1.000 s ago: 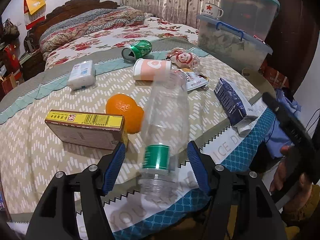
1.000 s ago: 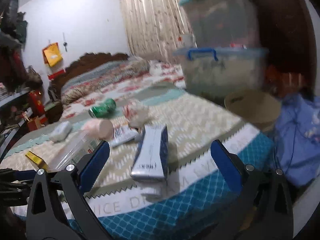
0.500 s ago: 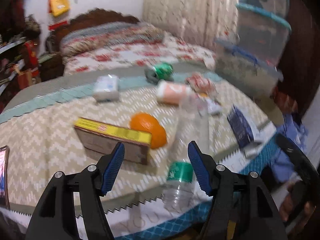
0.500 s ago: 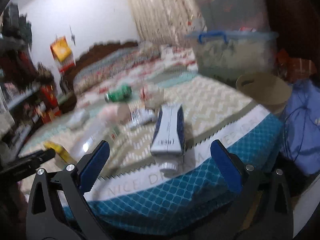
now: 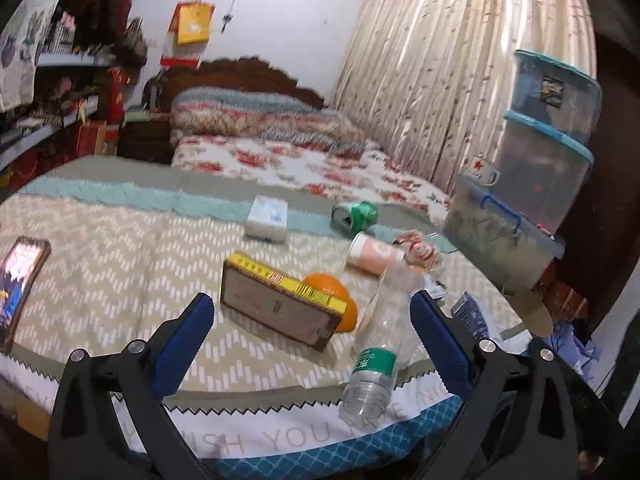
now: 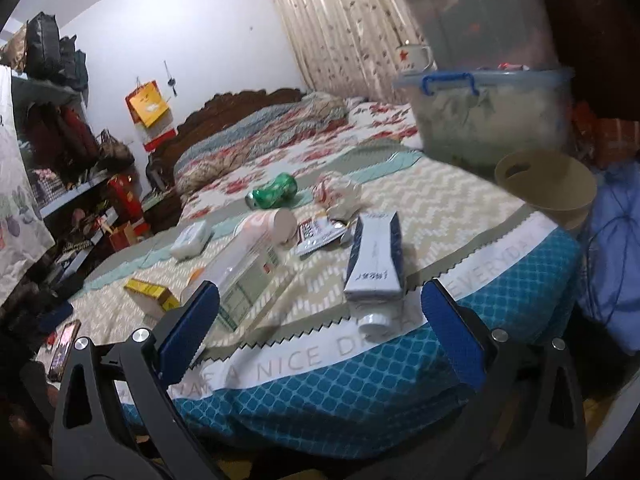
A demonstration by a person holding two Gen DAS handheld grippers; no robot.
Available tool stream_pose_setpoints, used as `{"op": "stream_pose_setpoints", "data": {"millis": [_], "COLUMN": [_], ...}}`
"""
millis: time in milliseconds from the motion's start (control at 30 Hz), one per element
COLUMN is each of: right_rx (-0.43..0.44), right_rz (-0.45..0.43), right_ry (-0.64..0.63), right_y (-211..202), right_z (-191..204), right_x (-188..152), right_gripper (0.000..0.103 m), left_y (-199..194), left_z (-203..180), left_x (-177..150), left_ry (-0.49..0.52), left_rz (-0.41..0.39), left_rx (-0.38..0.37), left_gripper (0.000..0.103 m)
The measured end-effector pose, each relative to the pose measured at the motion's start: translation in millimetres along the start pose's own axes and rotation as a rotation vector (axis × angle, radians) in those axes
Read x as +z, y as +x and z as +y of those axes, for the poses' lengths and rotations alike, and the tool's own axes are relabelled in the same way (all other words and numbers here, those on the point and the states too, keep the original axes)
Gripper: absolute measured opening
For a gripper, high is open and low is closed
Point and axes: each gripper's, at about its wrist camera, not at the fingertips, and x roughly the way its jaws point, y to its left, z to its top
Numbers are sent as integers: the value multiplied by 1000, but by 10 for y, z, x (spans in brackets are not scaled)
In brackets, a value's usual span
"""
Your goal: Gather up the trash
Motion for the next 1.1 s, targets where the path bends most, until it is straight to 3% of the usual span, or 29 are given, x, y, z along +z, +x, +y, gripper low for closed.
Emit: {"op": "stream_pose_setpoints", "data": {"millis": [300,400,500,633,767,867,1100], "right_rx": [8,18,36,55,76,83,72], "right_rz": [27,30,41,49,81,98,144], "right_ry": [-63,-88,-137,-198,-218,-219,-169], "right_y": [49,61,80,101,161,192,321], "right_z": [138,197,299,414,468,470,357], "right_x": [-6,-4,-10,-31,-63,-68,-43], "right_gripper": [100,100,100,99,91,84,83], "left_y": [51,59,114,151,167,216,461], "left_z": [-139,-114,16,586,1048,1134,819], "left_x": [-6,28,139,312,322,285,271], "left_ry": [68,82,103,-27,-141,-178,-138], "left_rz": [31,20,33,85,142,189,294], "left_rx": [-38,-1,91,150,199,163,14], "left_gripper": [94,94,94,94,89,81,81]}}
